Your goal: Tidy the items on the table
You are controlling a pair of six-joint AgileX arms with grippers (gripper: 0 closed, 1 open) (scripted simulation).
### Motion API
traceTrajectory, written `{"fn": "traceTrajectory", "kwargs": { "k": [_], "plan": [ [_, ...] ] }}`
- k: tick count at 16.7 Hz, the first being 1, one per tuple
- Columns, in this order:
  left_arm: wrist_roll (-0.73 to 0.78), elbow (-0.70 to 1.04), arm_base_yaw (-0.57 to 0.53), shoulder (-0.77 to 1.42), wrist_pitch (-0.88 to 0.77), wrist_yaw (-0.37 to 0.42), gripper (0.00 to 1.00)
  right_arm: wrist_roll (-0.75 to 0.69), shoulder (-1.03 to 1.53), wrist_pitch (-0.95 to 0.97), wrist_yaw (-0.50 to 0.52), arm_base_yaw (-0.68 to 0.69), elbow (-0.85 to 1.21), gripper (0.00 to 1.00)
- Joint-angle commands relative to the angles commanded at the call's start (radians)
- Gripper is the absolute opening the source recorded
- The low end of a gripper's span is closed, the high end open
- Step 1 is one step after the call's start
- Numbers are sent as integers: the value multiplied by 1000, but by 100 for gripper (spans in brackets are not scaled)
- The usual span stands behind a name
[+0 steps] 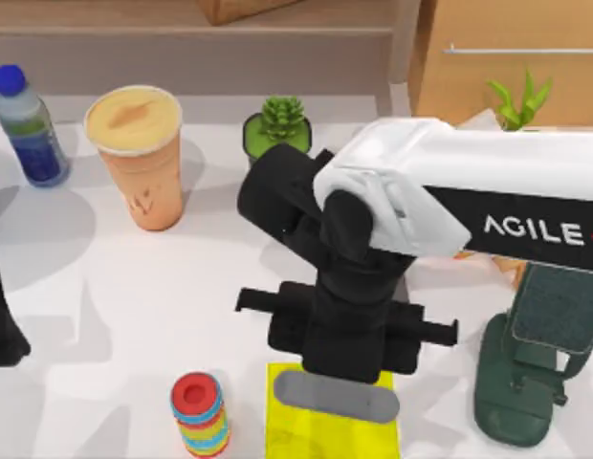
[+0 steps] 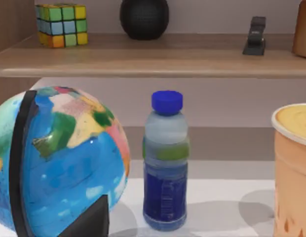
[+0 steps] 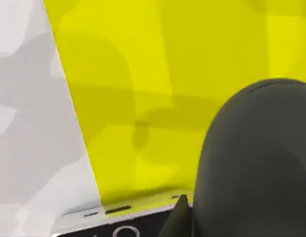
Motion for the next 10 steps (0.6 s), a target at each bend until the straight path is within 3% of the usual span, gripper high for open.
{"fn": "traceTrajectory", "kwargs": {
  "k": [3,10],
  "plan": [
    [0,0,0,0,0,0,100,-82,20,15,10,75,-53,0],
    [0,0,0,0,0,0,100,-87,17,10,7,73,-57,0]
  ]
}}
